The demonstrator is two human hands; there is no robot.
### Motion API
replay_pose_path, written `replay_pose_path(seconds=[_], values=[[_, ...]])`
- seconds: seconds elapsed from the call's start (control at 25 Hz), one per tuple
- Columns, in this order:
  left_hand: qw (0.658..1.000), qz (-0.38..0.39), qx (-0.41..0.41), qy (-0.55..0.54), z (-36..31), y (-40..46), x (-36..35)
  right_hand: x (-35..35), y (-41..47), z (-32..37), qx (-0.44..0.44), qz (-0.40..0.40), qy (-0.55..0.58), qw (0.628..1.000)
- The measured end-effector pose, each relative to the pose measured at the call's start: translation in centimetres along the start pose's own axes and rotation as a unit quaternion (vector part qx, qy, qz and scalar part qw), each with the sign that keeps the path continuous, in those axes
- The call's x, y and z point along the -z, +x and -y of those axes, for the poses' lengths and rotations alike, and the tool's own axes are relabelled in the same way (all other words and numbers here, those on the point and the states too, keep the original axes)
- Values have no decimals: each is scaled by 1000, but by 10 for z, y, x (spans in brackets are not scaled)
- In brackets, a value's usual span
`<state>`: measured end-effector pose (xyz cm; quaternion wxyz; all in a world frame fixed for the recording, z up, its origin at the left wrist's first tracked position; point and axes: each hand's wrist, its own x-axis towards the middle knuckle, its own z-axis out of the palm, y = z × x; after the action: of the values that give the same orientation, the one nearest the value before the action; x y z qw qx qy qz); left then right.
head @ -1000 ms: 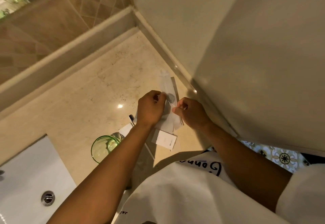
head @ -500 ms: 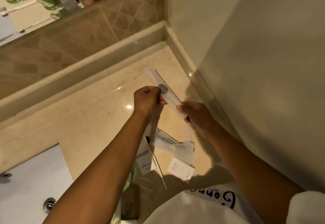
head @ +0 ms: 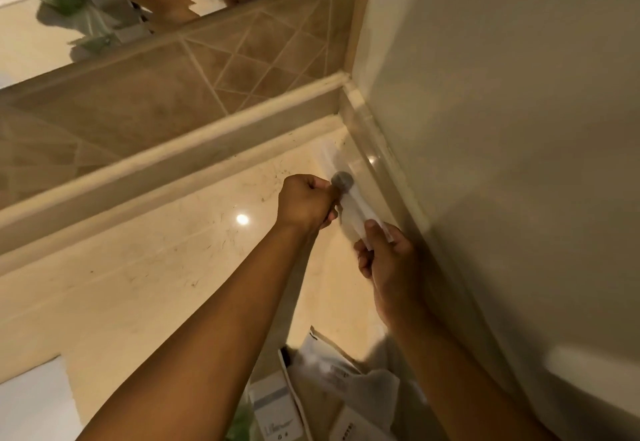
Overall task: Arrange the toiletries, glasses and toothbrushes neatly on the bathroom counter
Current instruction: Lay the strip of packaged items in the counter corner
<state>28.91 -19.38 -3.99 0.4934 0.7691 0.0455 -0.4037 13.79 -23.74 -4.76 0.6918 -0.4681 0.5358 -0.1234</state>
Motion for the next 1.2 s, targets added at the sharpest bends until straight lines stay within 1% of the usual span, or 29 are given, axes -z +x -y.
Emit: replay_pose_path(seconds=[0.08, 0.12, 0.2, 0.28, 0.32, 0.36, 0.4, 0.44, 0.48, 0.52, 0.64, 0.76, 0.92, 1.12, 1.2], values=[[998, -25, -32, 40, 2, 12, 1, -1, 0, -4, 48, 1, -57, 997], [993, -38, -64, 92, 4, 15, 2, 2, -1, -8, 60, -5, -86, 994], [965, -57, -139, 217, 12, 15, 3, 10, -8, -19, 72, -24, -120, 990], [920, -85, -209, 321, 23, 10, 4, 18, -15, -26, 121, -21, -159, 980], [892, -109, -250, 360, 29, 7, 4, 19, -17, -27, 167, -10, -209, 963], [860, -132, -299, 391, 34, 6, 6, 18, -17, -25, 218, -3, -277, 936], [828, -147, -352, 412, 38, 6, 6, 17, -16, -24, 266, -1, -348, 899], [798, -150, -398, 427, 43, 8, 7, 14, -14, -22, 300, -3, -408, 862], [775, -141, -426, 444, 46, 9, 8, 10, -12, -20, 316, -3, -456, 832], [763, -121, -433, 465, 50, 11, 9, 6, -11, -19, 322, -1, -492, 808], [752, -57, -386, 531, 52, 15, 9, -2, -11, -22, 321, 13, -563, 761], [750, -36, -345, 562, 49, 21, 7, -7, -12, -26, 298, 22, -605, 738], [737, -28, -363, 569, 42, 30, 5, -12, -9, -28, 265, 29, -620, 738], [749, -20, -372, 548, 37, 38, -1, -14, -2, -23, 261, 17, -601, 755], [752, -20, -372, 544, 37, 40, -3, -16, -1, -23, 258, 13, -601, 756]])
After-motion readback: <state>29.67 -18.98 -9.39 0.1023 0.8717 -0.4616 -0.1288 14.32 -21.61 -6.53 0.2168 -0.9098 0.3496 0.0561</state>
